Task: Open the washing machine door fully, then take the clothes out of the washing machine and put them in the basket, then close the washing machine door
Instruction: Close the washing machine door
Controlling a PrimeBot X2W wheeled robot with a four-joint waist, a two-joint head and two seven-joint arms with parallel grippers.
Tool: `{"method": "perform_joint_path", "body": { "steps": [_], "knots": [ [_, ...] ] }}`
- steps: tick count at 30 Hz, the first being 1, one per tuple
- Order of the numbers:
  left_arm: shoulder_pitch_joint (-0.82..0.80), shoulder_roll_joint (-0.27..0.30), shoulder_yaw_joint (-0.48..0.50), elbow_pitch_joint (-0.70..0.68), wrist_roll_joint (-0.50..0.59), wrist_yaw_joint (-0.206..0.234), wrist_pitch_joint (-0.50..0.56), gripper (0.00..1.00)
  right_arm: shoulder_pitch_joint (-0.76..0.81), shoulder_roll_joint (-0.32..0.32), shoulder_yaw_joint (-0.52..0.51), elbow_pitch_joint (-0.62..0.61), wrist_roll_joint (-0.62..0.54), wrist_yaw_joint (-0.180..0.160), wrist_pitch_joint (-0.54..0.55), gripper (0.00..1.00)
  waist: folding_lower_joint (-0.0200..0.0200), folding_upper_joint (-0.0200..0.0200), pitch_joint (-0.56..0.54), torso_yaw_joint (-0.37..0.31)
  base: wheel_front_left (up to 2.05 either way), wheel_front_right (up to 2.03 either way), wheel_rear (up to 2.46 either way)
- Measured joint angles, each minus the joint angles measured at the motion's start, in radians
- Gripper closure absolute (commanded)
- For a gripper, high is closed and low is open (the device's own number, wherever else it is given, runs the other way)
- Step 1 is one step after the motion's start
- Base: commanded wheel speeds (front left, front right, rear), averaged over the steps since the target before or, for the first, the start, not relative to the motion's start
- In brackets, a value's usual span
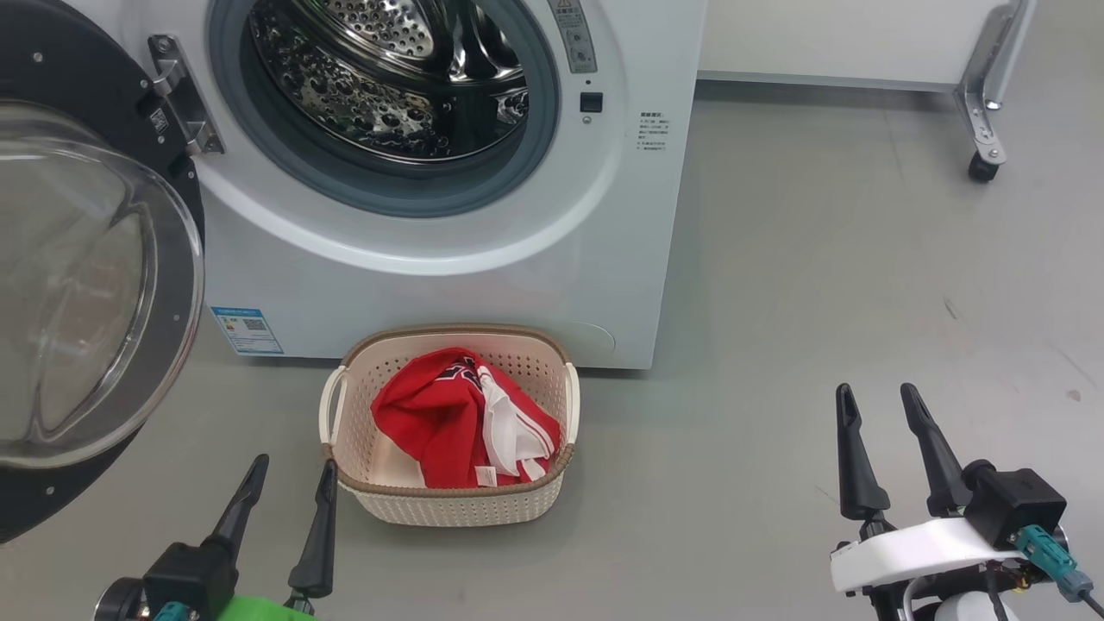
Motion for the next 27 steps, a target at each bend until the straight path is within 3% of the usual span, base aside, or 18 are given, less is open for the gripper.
{"method": "perform_joint_path", "body": {
  "steps": [10, 27],
  "knots": [
    [-0.001, 0.000, 0.000, 0.000, 0.007, 0.000, 0.000, 0.00, 0.001, 0.000, 0.003, -0.006, 0.000, 0.000, 0.000, 0.00, 0.0000, 0.0000, 0.004, 0.092, 0.00, 0.00, 0.00],
    [-0.001, -0.002, 0.011, -0.002, 0.015, 0.000, 0.000, 0.00, 0.001, 0.000, 0.046, -0.007, 0.016, 0.001, 0.000, 0.00, 0.0000, 0.0000, 0.008, 0.308, 0.00, 0.00, 0.00]
  ]
}}
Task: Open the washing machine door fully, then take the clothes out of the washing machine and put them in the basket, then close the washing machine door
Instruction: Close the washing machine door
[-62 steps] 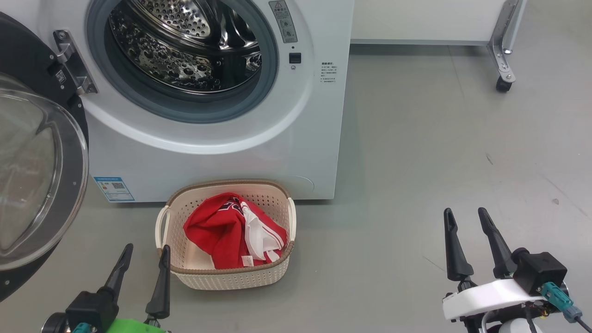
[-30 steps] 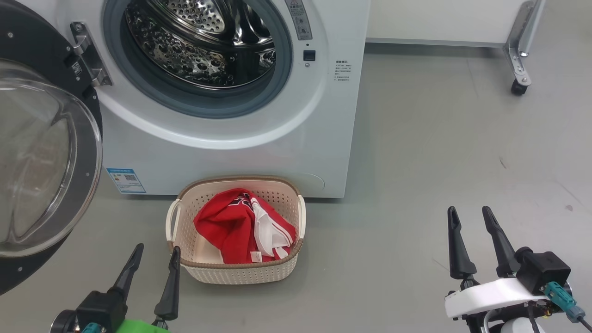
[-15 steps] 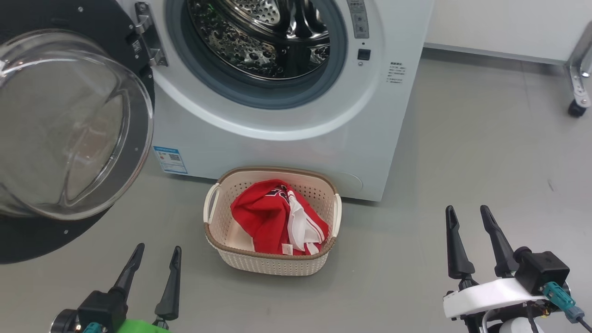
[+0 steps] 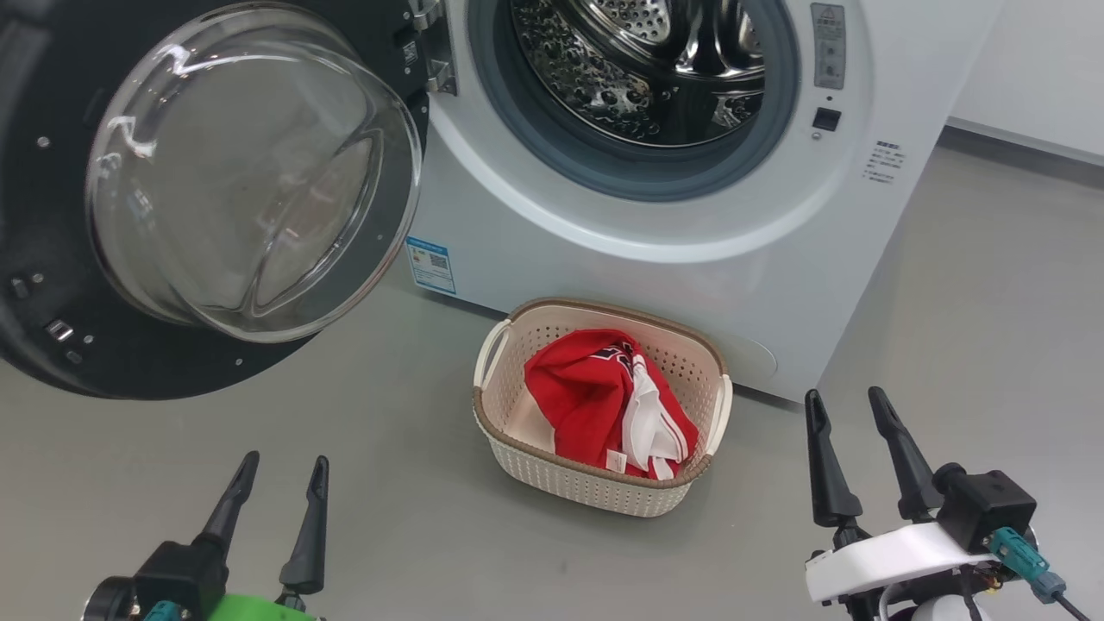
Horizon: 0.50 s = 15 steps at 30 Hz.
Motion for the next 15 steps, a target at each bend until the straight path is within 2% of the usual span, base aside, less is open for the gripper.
{"method": "perform_joint_path", "body": {
  "steps": [7, 15],
  "knots": [
    [0.002, 0.000, 0.056, -0.036, -0.001, 0.000, 0.000, 0.00, -0.011, 0.000, 0.064, 0.008, 0.000, 0.001, 0.000, 0.00, 0.0000, 0.0000, 0.003, 0.063, 0.00, 0.00, 0.00],
    [0.006, -0.007, 0.093, -0.068, -0.002, 0.012, 0.000, 0.00, -0.050, -0.001, 0.100, 0.034, 0.000, 0.004, 0.000, 0.00, 0.0000, 0.0000, 0.021, 0.083, 0.00, 0.00, 0.00]
  ]
}}
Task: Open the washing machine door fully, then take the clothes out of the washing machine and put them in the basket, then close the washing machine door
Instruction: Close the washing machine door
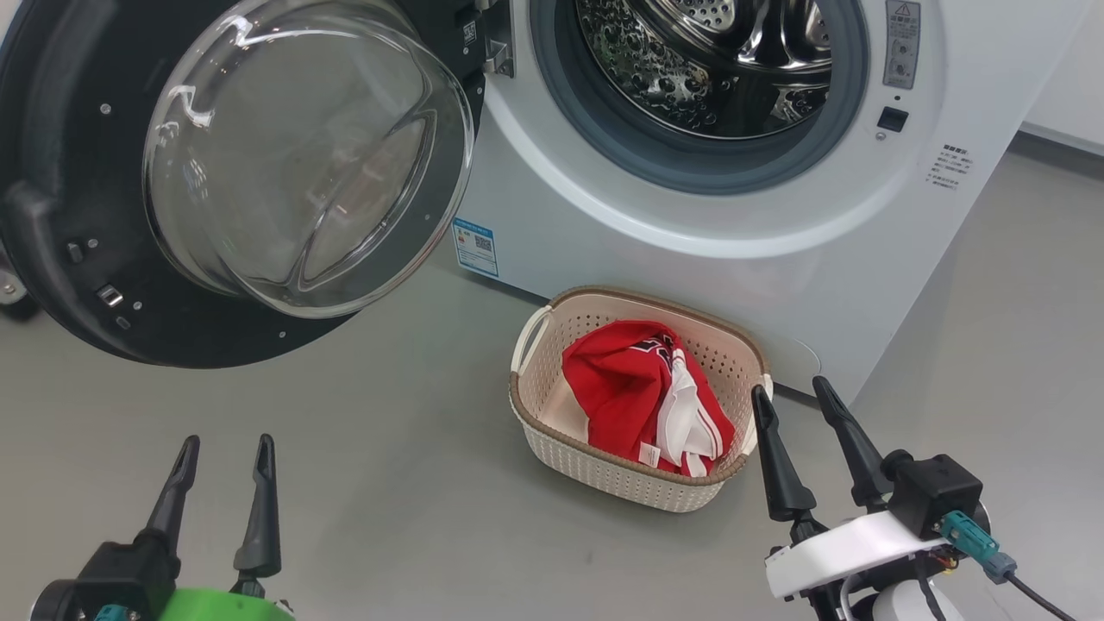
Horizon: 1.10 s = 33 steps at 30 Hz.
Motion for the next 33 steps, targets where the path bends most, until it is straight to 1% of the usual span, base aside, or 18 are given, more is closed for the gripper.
{"method": "perform_joint_path", "body": {
  "steps": [4, 19, 33],
  "knots": [
    [0.027, -0.002, 0.009, -0.013, 0.000, 0.003, 0.000, 0.00, -0.012, 0.000, 0.017, 0.011, 0.003, 0.005, 0.000, 0.00, 0.0000, 0.0000, 0.002, 0.003, 0.00, 0.00, 0.00],
    [0.052, -0.007, 0.038, -0.051, -0.006, 0.004, 0.000, 0.00, -0.053, -0.002, 0.046, 0.047, 0.010, 0.005, 0.000, 0.00, 0.0000, 0.0000, 0.007, 0.009, 0.00, 0.00, 0.00],
    [0.062, -0.010, 0.043, -0.057, -0.007, 0.004, 0.000, 0.00, -0.071, -0.003, 0.049, 0.064, 0.018, 0.006, 0.000, 0.00, 0.0000, 0.0000, 0.004, 0.007, 0.00, 0.00, 0.00]
  ]
}}
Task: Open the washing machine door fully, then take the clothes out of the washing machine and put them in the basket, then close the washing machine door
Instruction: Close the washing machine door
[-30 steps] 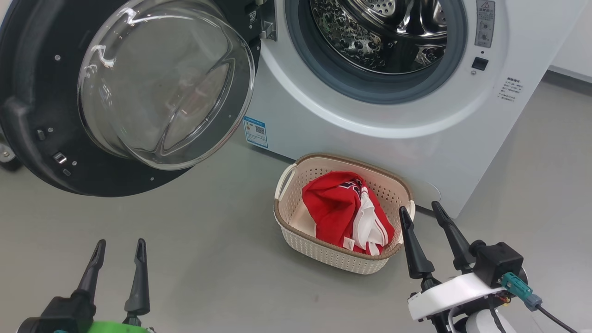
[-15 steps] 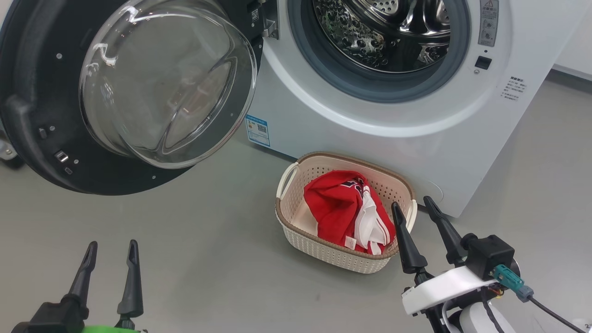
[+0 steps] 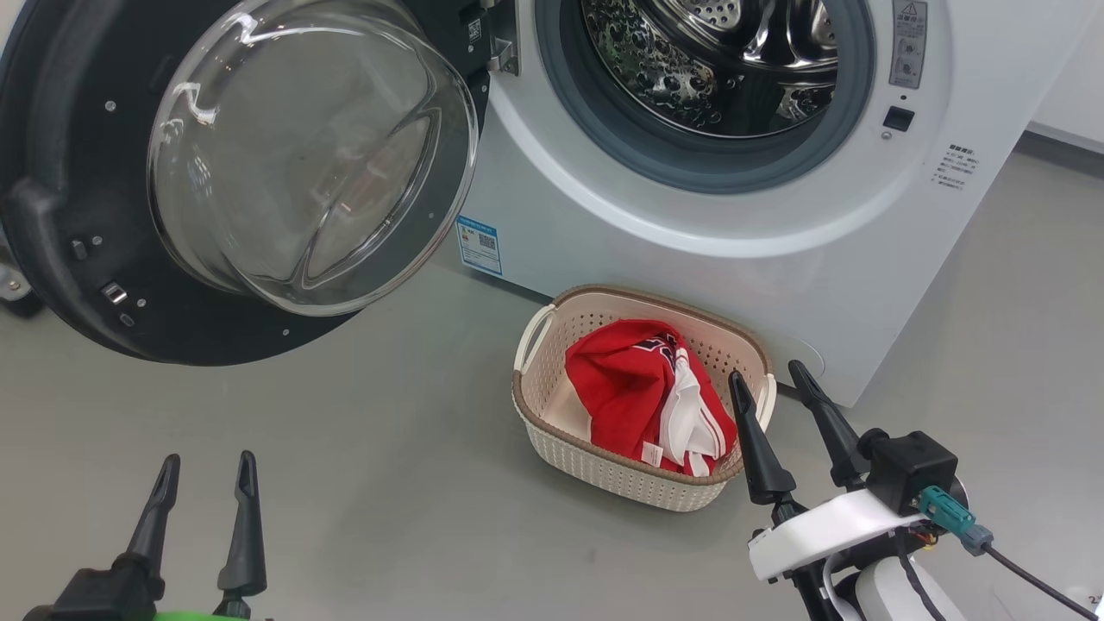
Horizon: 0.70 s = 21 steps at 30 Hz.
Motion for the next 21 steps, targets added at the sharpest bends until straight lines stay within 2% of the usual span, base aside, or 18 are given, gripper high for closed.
{"method": "perform_joint_path", "body": {
  "steps": [21],
  "knots": [
    [0.007, -0.001, 0.012, -0.007, 0.009, 0.000, 0.000, 0.00, -0.002, 0.000, 0.000, 0.004, 0.001, 0.000, 0.000, 0.00, 0.0000, 0.0000, 0.001, -0.001, 0.00, 0.00, 0.00]
  ]
}}
